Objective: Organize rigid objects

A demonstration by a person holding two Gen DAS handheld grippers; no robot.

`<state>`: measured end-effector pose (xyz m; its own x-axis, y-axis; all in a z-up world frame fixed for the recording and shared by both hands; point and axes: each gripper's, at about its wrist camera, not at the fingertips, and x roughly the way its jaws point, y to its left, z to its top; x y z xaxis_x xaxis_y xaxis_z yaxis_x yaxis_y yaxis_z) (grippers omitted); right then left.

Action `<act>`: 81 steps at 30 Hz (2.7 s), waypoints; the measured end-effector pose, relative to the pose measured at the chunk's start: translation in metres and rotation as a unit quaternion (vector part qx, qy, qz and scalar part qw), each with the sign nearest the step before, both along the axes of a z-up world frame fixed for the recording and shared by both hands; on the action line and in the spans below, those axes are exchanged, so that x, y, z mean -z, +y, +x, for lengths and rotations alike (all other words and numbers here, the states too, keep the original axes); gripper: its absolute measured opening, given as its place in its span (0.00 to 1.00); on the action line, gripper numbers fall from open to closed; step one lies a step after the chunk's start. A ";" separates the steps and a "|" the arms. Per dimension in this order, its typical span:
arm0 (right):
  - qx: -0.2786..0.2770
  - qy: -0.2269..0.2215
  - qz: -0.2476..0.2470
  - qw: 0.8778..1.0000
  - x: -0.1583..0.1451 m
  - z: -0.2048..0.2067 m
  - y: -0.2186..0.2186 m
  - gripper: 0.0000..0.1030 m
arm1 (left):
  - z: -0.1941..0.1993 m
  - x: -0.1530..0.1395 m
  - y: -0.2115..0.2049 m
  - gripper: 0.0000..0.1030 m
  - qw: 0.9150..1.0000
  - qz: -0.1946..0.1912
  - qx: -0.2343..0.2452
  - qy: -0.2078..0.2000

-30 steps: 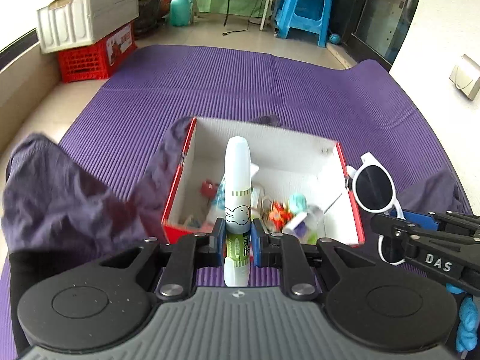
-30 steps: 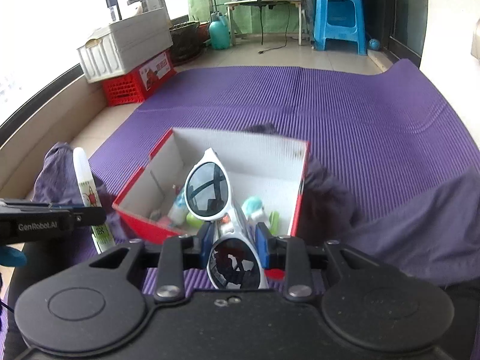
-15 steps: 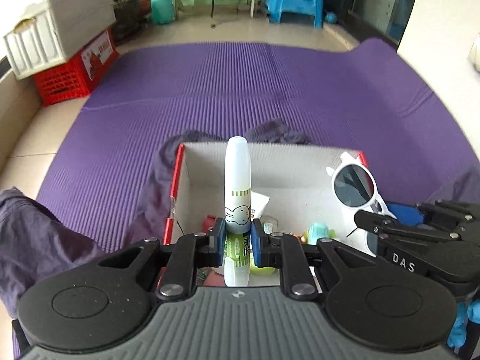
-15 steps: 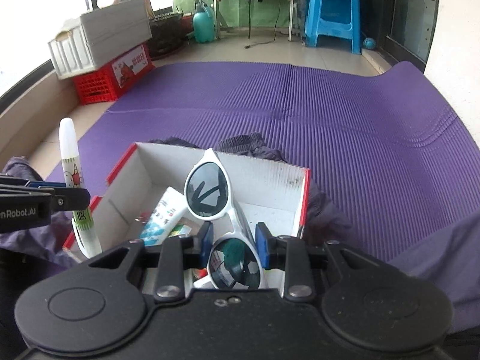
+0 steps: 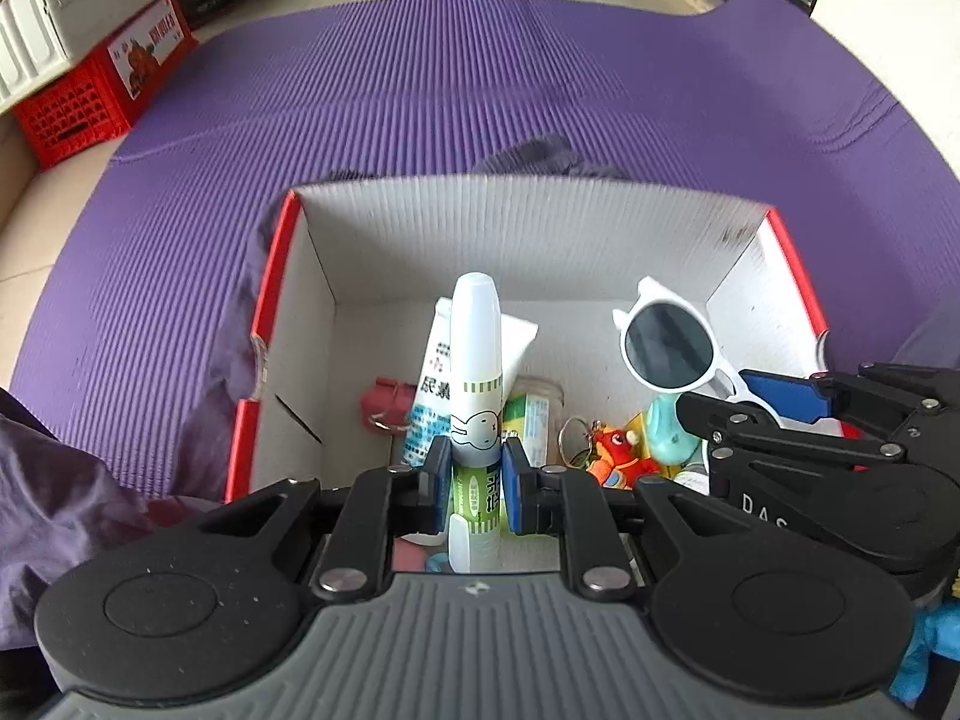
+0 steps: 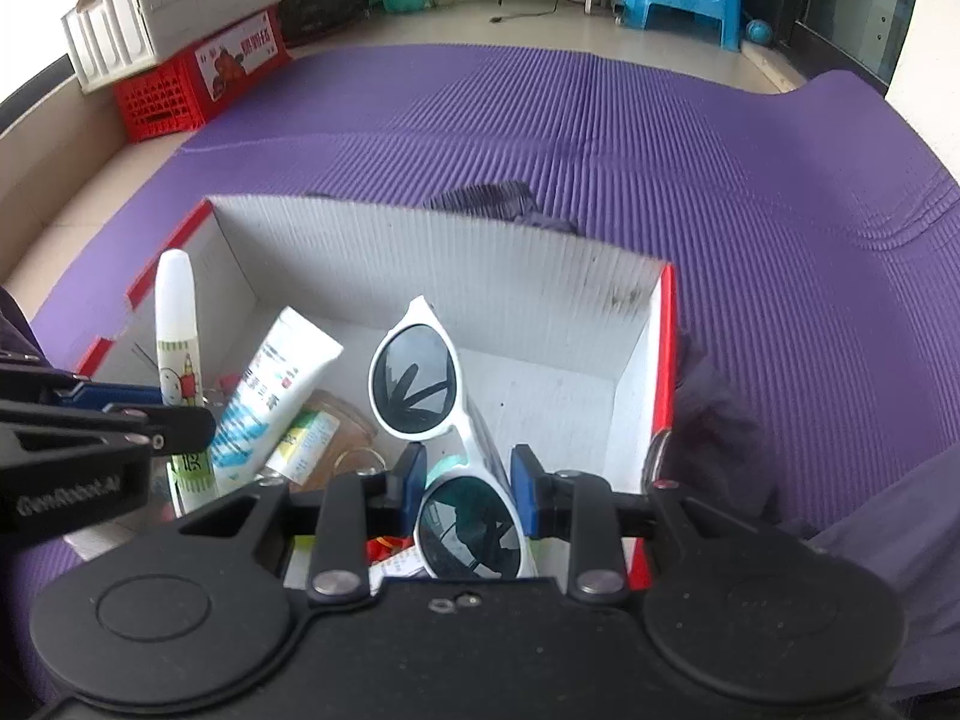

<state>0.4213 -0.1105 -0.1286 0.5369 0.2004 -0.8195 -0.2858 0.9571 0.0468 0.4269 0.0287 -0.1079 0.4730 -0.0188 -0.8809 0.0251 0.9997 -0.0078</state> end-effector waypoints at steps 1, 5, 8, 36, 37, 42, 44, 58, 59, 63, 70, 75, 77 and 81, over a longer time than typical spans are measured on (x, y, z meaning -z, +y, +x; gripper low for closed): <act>0.000 0.003 0.001 1.000 0.002 0.000 0.000 0.27 | 0.001 0.004 0.000 0.17 1.000 -0.002 0.000 0.003; -0.002 0.009 0.009 1.000 0.004 -0.001 -0.001 0.27 | 0.003 0.016 0.000 0.17 1.000 0.000 -0.004 0.014; 0.001 0.008 0.005 1.000 0.005 -0.001 -0.001 0.27 | 0.003 0.028 0.001 0.17 1.000 -0.004 -0.008 0.026; -0.020 -0.045 0.049 0.998 -0.055 -0.078 -0.027 0.63 | -0.071 -0.024 0.004 0.18 0.998 -0.021 -0.036 -0.049; -0.022 -0.048 0.052 0.997 -0.058 -0.082 -0.028 0.63 | -0.075 -0.029 0.004 0.18 0.998 -0.022 -0.034 -0.053; -0.029 -0.076 0.060 0.995 -0.075 -0.104 -0.034 0.73 | -0.099 -0.050 0.000 0.18 0.995 -0.007 -0.029 -0.090; -0.029 -0.086 0.066 0.994 -0.080 -0.112 -0.036 0.78 | -0.108 -0.058 -0.002 0.18 0.994 0.001 -0.025 -0.104; -0.043 -0.136 0.120 0.982 -0.101 -0.167 -0.060 0.99 | -0.169 -0.086 -0.007 0.68 0.988 0.007 -0.015 -0.157; -0.046 -0.142 0.122 0.981 -0.103 -0.171 -0.061 1.00 | -0.173 -0.086 -0.007 0.75 0.987 0.006 -0.017 -0.158; -0.056 -0.148 0.120 0.980 -0.106 -0.187 -0.062 1.00 | -0.188 -0.086 -0.011 0.84 0.986 0.009 -0.023 -0.164; -0.070 -0.167 0.115 0.977 -0.108 -0.208 -0.062 1.00 | -0.211 -0.089 -0.019 1.00 0.983 0.010 -0.019 -0.184; -0.063 -0.177 0.127 0.974 -0.106 -0.221 -0.066 1.00 | -0.223 -0.093 -0.019 1.00 0.981 -0.003 -0.030 -0.194; -0.058 -0.180 0.130 0.973 -0.105 -0.225 -0.068 1.00 | -0.227 -0.093 -0.018 1.00 0.981 -0.008 -0.034 -0.193; -0.052 -0.183 0.139 0.972 -0.104 -0.234 -0.073 1.00 | -0.234 -0.093 -0.017 1.00 0.980 -0.012 -0.037 -0.193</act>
